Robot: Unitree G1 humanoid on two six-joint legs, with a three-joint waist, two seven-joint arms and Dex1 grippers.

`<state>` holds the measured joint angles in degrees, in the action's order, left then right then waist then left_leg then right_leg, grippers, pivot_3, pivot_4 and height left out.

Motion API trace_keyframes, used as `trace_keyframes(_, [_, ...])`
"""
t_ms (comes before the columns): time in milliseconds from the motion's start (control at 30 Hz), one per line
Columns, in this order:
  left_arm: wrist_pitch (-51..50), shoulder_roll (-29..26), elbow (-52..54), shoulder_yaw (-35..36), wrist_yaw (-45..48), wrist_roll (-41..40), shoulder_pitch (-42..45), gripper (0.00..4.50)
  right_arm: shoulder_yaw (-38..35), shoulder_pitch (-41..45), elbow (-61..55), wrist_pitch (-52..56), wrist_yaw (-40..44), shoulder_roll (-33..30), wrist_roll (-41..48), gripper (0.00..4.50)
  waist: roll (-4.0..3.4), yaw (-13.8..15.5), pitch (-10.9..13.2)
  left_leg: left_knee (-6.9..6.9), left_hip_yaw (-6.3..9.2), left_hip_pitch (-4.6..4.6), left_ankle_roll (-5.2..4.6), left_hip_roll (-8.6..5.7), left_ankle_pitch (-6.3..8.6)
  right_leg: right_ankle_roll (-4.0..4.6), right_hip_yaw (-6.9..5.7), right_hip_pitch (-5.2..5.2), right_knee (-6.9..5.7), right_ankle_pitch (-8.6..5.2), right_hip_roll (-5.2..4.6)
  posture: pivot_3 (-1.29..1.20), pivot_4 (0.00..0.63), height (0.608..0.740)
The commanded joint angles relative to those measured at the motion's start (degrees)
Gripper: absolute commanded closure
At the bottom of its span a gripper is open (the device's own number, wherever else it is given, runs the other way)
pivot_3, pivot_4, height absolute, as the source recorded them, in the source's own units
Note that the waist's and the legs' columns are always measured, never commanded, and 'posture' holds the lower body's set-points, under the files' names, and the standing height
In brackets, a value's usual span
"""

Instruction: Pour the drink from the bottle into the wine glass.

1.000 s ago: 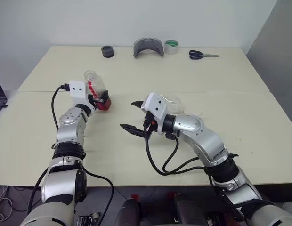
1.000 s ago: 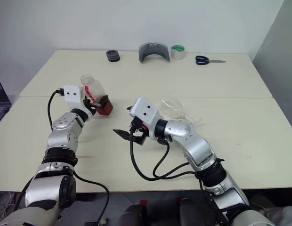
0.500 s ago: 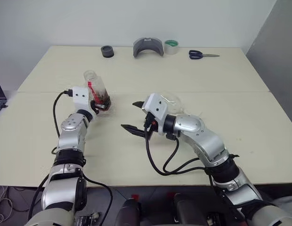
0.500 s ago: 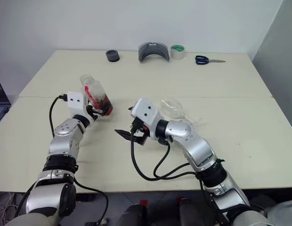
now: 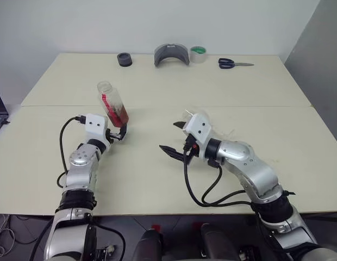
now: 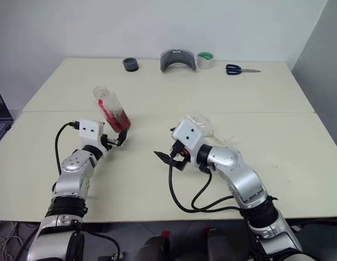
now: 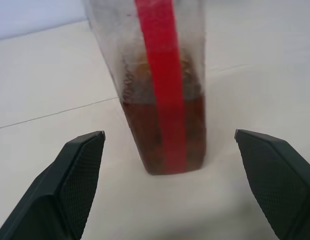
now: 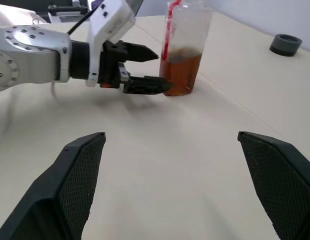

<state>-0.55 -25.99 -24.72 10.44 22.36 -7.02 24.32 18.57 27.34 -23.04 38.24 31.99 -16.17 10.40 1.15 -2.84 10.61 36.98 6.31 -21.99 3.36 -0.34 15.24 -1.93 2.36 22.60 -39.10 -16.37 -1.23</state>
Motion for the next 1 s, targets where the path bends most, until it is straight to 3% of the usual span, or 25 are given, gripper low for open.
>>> trace_keyframes(33, [1.08, -1.65, 7.65, 0.04, 2.09, -0.21, -4.62, 0.02, -2.78, -2.47, -6.89, 2.51, -1.50, -2.00, 0.46, 0.00, 0.00, 0.02, 0.00, -0.01, 0.00, 0.00, 0.00, 0.00, 0.00, 0.00, 0.01, 0.00, 0.01, 0.00, 0.00, 0.00, 0.150, 0.740])
trace_keyframes(300, [-1.24, -0.20, 18.13, 0.73, 1.57, -1.58, -13.49, 0.02, -4.92, -6.40, -14.52, 6.04, -7.84, -6.72, -4.63, 0.00, 0.00, 0.51, 0.00, -0.01, -0.03, 0.04, 0.00, 0.01, 0.00, -0.02, -0.05, -0.09, 0.03, 0.00, -0.05, 0.00, 0.150, 0.740])
trace_keyframes(433, [-5.90, -0.94, 25.63, -4.23, 11.37, -6.46, -15.50, 0.02, -2.48, -4.73, -16.96, 10.99, -9.48, -10.83, -9.17, 0.00, 0.00, 0.65, 0.00, -0.02, -0.09, 0.05, -0.01, -0.01, 0.00, -0.02, -0.06, -0.13, 0.05, 0.00, 0.01, 0.00, 0.150, 0.740])
trace_keyframes(500, [-8.03, -1.71, 27.69, -6.94, 15.73, -7.80, -13.79, 0.02, -0.69, -2.10, -16.35, 15.02, -9.41, -11.03, -9.63, 0.00, 0.00, 0.82, 0.00, -0.01, -0.11, 0.05, 0.00, -0.02, 0.00, -0.02, -0.06, -0.16, 0.07, -0.01, 0.00, 0.00, 0.150, 0.740])
trace_keyframes(700, [-10.26, -2.18, 26.75, -10.58, 20.88, -8.04, -6.86, 0.02, 2.56, 3.05, -12.24, 24.99, -15.98, -3.34, -12.50, 0.00, 0.00, 0.64, 0.00, -0.04, -0.09, 0.13, -0.01, 0.04, 0.00, -0.01, -0.08, -0.20, 0.07, -0.01, 0.17, 0.00, 0.150, 0.740])
trace_keyframes(1000, [-8.95, -0.09, 23.24, -12.48, 22.41, -7.10, -1.81, 0.02, 16.36, 14.32, -4.20, 37.50, -22.04, -6.42, -22.24, 0.00, -0.01, 0.83, 0.01, -0.02, -0.10, 0.08, -0.01, -0.07, 0.00, -0.01, -0.06, -0.15, 0.09, -0.01, 0.05, 0.00, 0.150, 0.740])
